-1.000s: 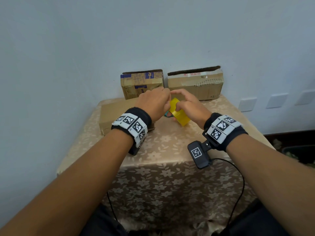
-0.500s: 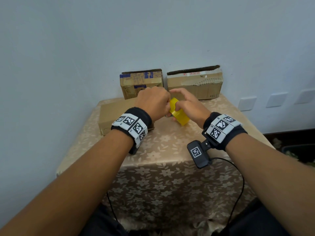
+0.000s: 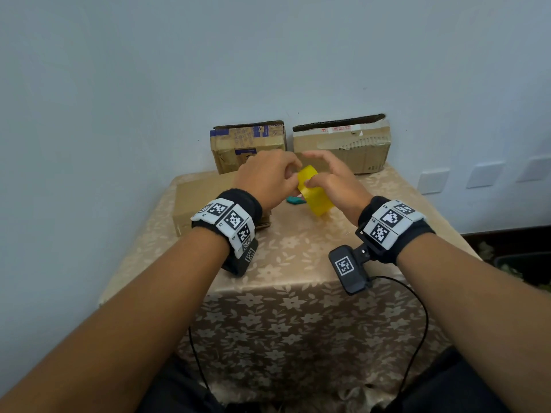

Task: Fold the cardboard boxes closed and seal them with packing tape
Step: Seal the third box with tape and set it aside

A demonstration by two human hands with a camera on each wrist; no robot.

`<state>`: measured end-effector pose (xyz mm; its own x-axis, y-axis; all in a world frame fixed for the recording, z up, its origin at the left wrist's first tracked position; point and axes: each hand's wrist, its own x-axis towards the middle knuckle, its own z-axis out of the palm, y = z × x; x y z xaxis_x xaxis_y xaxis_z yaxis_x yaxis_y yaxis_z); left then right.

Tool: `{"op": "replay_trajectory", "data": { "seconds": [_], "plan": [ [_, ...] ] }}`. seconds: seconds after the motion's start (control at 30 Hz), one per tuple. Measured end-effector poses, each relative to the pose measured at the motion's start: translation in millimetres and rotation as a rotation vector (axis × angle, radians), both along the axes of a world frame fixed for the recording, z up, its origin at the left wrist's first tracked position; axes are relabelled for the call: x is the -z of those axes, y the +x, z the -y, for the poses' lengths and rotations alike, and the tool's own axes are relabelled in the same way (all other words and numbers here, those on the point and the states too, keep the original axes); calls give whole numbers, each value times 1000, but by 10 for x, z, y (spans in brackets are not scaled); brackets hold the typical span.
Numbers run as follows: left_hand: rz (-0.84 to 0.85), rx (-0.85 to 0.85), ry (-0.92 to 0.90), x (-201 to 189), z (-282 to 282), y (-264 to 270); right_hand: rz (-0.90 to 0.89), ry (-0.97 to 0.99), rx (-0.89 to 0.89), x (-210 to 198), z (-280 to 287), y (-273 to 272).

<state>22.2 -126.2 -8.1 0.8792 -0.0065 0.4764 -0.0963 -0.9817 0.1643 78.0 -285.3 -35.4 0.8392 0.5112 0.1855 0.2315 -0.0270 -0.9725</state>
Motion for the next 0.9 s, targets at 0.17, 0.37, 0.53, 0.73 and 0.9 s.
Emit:
{"op": "replay_trajectory", "data": {
  "seconds": [0.17,0.37,0.53,0.73,0.9],
  "plan": [
    [72,-66,-143,-35,31,-14,-81,97,-14,65,-38,82],
    [-137,-197,-694,-101,128,42,-15,123,-84,79,-63,73],
    [-37,-150,-949,-106,202,74,22,152,-129,59,-64,80],
    [-60,-135,-1108,-49,232,87,44,157,-133,82,-47,103],
    [-49,-130,-1102,-36,246,92,44,151,-121,87,-44,107]
  ]
}}
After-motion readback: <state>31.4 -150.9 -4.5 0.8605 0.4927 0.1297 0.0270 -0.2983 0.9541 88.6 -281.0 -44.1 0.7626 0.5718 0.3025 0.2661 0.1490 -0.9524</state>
